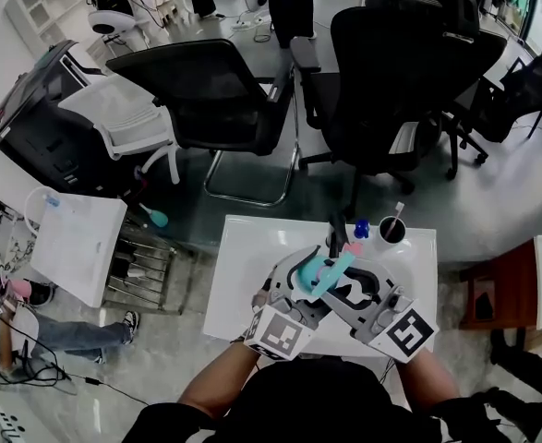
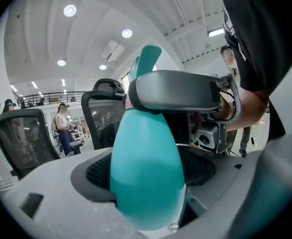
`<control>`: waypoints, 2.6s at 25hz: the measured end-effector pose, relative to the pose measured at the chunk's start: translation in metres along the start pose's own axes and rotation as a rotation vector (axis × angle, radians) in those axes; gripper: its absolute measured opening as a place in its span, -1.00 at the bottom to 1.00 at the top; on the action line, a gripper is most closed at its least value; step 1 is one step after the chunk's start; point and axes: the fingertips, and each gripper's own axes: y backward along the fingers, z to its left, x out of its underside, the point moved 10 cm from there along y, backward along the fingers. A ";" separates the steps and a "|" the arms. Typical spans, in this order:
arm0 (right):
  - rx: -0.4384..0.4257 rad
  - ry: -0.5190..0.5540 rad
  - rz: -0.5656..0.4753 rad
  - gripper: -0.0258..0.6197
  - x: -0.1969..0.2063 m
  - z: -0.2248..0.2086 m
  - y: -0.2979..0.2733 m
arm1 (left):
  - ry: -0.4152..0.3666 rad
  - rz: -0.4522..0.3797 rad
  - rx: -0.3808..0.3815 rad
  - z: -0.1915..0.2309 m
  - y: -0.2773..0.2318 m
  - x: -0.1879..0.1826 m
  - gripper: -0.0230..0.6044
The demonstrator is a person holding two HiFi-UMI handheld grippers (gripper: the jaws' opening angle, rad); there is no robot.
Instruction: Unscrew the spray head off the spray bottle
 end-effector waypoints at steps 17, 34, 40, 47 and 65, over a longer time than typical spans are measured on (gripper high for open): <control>-0.444 0.076 0.083 -0.47 0.001 0.006 0.010 | -0.071 -0.056 0.540 -0.009 0.017 0.004 0.33; 0.062 0.024 0.014 -0.15 0.012 0.005 0.000 | 0.113 0.079 -0.073 0.009 0.004 0.019 0.33; 0.134 -0.045 0.005 -0.27 0.013 0.012 -0.009 | 0.120 0.094 -0.134 -0.006 -0.003 0.016 0.33; 0.158 -0.038 0.036 -0.43 0.010 0.014 -0.011 | 0.104 0.095 -0.128 -0.008 0.000 0.015 0.33; -0.195 0.025 0.066 -0.47 -0.001 0.014 0.009 | -0.014 -0.029 0.356 -0.007 0.014 0.006 0.33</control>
